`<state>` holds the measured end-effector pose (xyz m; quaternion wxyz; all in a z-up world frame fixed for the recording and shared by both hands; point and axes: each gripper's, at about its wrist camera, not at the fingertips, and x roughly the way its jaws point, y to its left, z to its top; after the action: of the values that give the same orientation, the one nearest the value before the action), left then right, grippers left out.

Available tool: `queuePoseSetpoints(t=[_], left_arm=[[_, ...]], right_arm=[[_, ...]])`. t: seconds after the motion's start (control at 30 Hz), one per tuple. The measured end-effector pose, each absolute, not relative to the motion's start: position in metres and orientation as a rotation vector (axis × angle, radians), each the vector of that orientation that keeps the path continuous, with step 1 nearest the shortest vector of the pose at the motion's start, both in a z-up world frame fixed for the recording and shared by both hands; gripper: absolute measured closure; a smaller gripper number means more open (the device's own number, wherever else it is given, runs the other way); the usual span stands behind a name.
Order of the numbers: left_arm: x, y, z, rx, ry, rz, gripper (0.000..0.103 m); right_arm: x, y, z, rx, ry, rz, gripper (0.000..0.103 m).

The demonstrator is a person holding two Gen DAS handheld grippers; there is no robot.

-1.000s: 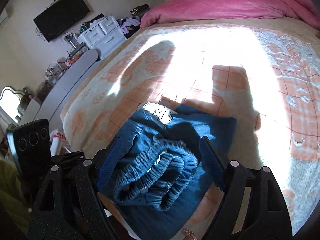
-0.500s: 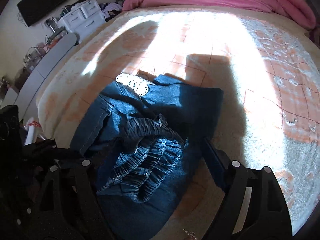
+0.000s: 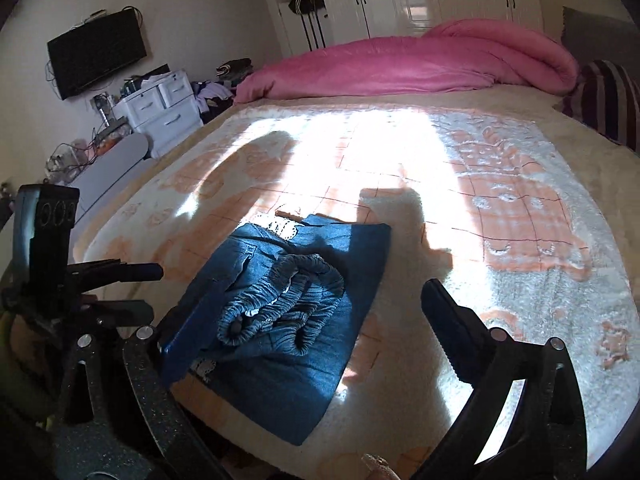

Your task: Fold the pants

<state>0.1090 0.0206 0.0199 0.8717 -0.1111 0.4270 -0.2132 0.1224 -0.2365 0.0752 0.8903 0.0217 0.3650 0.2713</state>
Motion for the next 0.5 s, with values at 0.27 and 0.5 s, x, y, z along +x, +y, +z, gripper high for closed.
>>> queuePoseSetpoints(t=[0.27,0.5], left_arm=[[0.113,0.034,0.024,-0.212,0.879,-0.381,0.004],[0.143,0.06,0.022,-0.227,0.907,-0.305,0.004]], right_arm=[[0.082,-0.228,0.074,-0.037,0.719,0.562,0.009],[0.048,-0.186,0.067,-0.253,0.693,0.66,0.009]])
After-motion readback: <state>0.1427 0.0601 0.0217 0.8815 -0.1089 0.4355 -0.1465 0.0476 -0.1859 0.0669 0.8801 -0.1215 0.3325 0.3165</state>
